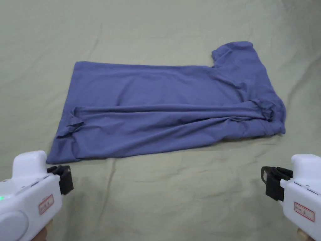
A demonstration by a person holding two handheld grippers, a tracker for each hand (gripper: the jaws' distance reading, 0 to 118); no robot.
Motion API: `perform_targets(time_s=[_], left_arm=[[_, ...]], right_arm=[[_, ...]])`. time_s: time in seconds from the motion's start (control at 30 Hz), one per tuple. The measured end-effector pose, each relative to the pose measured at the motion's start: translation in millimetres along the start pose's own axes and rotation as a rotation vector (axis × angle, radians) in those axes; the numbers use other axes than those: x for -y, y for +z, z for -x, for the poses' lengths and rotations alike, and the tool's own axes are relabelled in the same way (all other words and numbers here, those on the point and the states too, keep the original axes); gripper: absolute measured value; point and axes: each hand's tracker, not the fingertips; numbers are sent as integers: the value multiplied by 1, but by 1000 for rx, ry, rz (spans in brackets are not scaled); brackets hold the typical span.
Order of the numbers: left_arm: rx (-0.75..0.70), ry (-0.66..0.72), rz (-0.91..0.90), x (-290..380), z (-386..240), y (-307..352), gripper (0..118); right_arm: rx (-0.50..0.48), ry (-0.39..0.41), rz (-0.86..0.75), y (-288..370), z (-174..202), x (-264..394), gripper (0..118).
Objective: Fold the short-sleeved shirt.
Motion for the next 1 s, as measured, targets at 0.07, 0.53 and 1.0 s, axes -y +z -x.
perform_targets(time_s=[0.07,0.53,1.0], left_arm=[[37,41,-122,-16,14,-23,118],[64,0,80,-69,-30,-76,8],[188,204,78,-80,9,-64,8]], right_arm=[[13,-2,-6,1,-6,-4,2],[119,-14,13,-69,-63,-92,2],[-110,-109,94,-87,-75,-124,14]])
